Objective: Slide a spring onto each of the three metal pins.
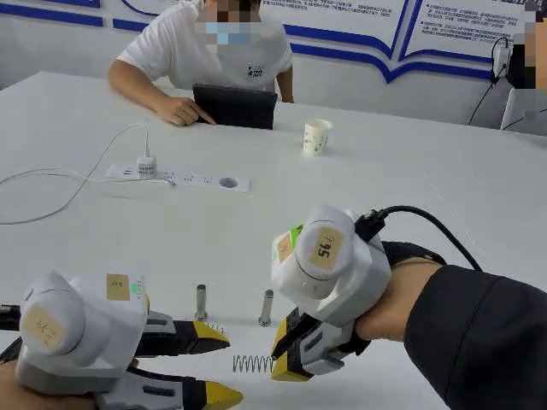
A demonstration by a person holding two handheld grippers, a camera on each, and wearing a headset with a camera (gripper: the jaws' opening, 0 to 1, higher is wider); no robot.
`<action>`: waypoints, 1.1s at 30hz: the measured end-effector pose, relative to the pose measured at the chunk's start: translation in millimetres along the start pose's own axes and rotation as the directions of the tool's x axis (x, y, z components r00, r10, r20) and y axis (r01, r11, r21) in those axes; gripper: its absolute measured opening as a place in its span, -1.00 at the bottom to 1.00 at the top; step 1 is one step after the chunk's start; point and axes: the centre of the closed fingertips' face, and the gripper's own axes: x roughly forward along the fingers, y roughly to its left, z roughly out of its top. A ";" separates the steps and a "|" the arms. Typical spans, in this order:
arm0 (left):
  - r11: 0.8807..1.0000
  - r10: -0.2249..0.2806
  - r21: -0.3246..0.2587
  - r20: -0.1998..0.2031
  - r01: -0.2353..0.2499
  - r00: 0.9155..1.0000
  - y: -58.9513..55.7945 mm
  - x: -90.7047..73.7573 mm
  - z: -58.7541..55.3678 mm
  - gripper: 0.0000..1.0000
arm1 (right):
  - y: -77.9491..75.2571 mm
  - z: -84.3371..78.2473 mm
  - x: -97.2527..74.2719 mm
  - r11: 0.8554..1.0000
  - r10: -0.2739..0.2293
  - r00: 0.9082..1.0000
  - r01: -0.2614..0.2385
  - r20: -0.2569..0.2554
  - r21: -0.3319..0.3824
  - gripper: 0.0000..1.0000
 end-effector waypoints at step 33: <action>0.997 -0.032 0.072 0.011 0.031 0.999 -9.3 2.2 6.3 -0.77 | 10.6 27.1 -22.5 0.998 -0.004 0.999 0.006 0.037 -0.066 -0.77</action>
